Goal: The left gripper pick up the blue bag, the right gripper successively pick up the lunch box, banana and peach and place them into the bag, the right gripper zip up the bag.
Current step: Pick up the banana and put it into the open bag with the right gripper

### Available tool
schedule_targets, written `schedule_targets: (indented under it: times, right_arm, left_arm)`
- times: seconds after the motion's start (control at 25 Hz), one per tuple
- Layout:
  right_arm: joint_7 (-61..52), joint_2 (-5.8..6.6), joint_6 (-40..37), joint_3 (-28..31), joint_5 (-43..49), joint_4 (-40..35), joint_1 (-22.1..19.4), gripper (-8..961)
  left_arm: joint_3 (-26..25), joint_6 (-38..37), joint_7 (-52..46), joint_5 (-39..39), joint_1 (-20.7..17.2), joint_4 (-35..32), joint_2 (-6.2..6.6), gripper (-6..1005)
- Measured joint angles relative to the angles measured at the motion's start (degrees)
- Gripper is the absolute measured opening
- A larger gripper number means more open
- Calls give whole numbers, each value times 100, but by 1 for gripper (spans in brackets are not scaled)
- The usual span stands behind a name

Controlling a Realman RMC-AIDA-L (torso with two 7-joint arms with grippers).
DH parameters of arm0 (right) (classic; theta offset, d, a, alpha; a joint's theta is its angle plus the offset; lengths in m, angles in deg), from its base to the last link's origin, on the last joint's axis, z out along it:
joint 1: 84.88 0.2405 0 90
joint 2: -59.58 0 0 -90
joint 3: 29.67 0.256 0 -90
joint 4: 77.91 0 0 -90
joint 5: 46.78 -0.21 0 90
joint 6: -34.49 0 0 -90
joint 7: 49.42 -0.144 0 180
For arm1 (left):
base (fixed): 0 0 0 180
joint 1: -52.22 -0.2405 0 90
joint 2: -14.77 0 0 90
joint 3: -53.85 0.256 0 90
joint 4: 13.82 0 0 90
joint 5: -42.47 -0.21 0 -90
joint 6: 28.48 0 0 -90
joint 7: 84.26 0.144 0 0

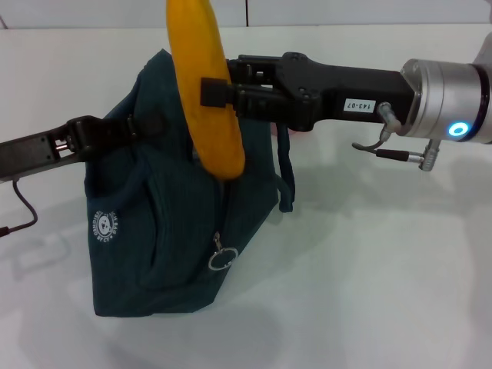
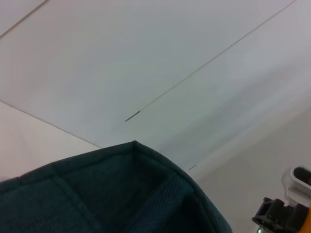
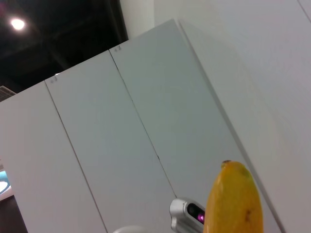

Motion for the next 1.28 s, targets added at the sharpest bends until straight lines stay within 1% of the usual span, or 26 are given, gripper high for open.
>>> schedule_targets:
  times: [0.12,0.16,0.2,0.28,0.36,0.52,0.88,1.28]
  right_arm:
    - [124,0,7,-120,-133,25,-16,461]
    - [318,0,71,-392,-349,42,-45,461]
    - [318,0,71,-392,-349,42,-45,462]
    - [497,0,175,-711,-592,43,-58,463]
    - [698,0,305,-1151,-962,36,-62,463]
    - [982,0,397,-1478,-1312,3,-80,465]
    - [1327,0,451,-1528,-1491,15,-332,469]
    - [1428,0,713,-1529,-1508,36,-487,473]
  left_arm:
    - [0,-1,-3,5,-1,0,0,46]
    - [0,-1,-3,20,-3,0,0,46]
    - [0,0,-2,56,-12,0,0,46]
    - [0,-1,9,113,-34,13,0,46]
    - [0,-1,19,130,-45,42,1,46]
    - [0,-1,32,133,-61,61,5,46]
    - [0,26,36,142,-153,78,19,46]
    - [0,35,35,142,-129,192,44,46]
